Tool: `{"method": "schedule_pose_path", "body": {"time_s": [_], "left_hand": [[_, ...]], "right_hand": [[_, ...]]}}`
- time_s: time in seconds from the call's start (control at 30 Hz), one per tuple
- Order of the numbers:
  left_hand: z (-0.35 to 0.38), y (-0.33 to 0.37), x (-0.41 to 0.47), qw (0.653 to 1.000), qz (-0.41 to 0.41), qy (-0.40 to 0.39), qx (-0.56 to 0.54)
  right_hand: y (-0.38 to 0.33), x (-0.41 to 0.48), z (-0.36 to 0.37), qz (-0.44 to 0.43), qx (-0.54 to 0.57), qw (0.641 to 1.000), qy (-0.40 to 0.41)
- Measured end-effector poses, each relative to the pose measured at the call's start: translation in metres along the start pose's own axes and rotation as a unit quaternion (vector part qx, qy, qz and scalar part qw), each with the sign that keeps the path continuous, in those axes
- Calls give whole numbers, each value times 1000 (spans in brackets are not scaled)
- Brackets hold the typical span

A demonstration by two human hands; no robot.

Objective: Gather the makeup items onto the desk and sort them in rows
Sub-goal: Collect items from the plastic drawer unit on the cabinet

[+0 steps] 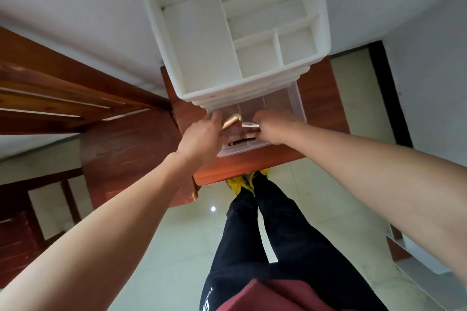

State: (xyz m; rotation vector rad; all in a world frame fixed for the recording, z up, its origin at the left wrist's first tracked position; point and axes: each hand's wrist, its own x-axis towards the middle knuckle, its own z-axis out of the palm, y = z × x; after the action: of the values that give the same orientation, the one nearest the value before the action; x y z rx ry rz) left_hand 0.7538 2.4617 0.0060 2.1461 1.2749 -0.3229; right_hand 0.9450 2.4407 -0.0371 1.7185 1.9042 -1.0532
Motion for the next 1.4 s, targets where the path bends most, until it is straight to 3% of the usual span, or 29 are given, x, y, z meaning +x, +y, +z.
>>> {"method": "schedule_pose_path", "body": {"time_s": [0.2, 0.37, 0.53, 0.63, 0.83, 0.93, 1.03, 1.1, 1.17, 1.27, 1.4], "left_hand": [[-1, 0, -10, 997, -45, 27, -59], [14, 13, 14, 995, -73, -17, -62], [33, 28, 38, 992, -57, -105, 27], [43, 30, 48, 987, -64, -132, 67], [46, 28, 67, 968, -114, -223, 1], [47, 27, 72, 964, -105, -243, -2], [43, 28, 71, 978, -85, -189, 1], [33, 30, 59, 988, -86, -128, 9], [19, 30, 39, 994, -82, -57, 42], [9, 20, 5, 995, -16, 51, 83], [5, 2, -36, 986, 15, 130, 104]], "right_hand": [[-4, -4, -14, 5, -18, 998, -59], [37, -36, -13, 34, 74, 996, 28], [63, -80, 5, 128, 252, 953, 112], [60, -97, 21, 191, 449, 863, 134], [50, -98, 50, 317, 750, 571, 99], [43, -92, 57, 331, 806, 483, 83], [32, -86, 59, 342, 847, 400, 78], [26, -82, 58, 354, 860, 357, 84], [19, -75, 54, 371, 859, 338, 100], [10, -65, 47, 394, 859, 304, 122], [-3, -57, 33, 386, 862, 308, 114]]}}
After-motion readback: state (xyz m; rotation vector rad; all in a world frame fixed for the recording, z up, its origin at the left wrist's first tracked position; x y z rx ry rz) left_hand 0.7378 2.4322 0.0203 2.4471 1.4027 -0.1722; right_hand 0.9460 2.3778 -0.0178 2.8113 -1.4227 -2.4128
